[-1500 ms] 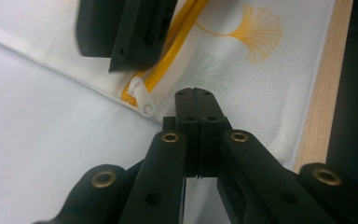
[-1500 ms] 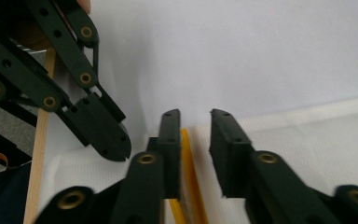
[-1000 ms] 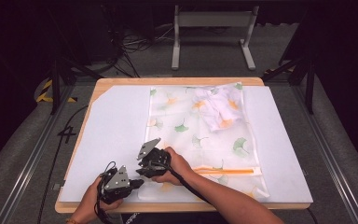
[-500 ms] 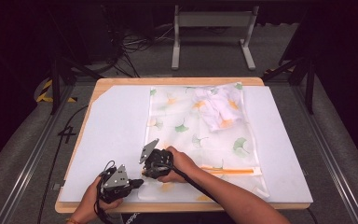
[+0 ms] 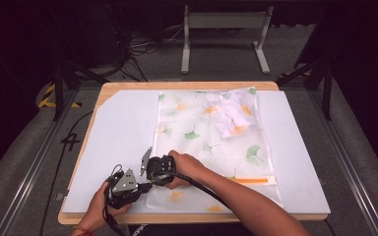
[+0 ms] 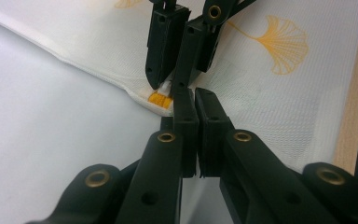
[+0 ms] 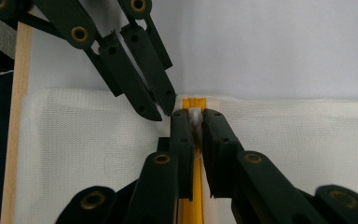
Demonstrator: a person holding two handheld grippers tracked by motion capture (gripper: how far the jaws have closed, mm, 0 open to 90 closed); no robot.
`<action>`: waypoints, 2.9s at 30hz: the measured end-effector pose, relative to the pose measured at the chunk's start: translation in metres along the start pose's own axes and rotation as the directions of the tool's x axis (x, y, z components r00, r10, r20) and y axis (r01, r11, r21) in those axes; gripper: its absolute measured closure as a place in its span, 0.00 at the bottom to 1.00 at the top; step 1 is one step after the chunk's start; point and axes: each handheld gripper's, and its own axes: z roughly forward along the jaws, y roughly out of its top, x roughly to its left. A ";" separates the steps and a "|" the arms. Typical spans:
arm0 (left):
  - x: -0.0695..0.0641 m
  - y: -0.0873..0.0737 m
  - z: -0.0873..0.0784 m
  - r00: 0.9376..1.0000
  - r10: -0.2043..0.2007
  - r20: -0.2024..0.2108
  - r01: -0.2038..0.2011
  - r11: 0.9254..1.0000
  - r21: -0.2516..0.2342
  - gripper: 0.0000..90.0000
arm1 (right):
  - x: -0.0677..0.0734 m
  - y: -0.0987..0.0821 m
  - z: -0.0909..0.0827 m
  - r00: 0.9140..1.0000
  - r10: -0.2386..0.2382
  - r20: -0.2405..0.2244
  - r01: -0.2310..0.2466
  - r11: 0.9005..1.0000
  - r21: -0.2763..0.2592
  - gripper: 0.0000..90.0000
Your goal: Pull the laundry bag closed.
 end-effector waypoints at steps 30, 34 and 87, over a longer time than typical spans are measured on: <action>0.005 0.000 -0.003 0.996 -0.068 -0.050 0.067 0.998 -0.013 1.00 | 0.007 -0.012 -0.003 0.999 -0.003 0.033 0.005 0.999 -0.045 0.94; 0.024 0.005 -0.010 0.988 -0.149 -0.044 0.143 0.983 -0.119 1.00 | 0.007 -0.014 -0.003 0.999 0.001 0.037 0.001 0.998 -0.062 0.94; 0.024 0.018 0.019 0.996 -0.088 0.013 0.088 0.996 0.009 1.00 | 0.011 -0.021 -0.005 0.998 0.029 0.055 -0.025 0.997 -0.070 0.94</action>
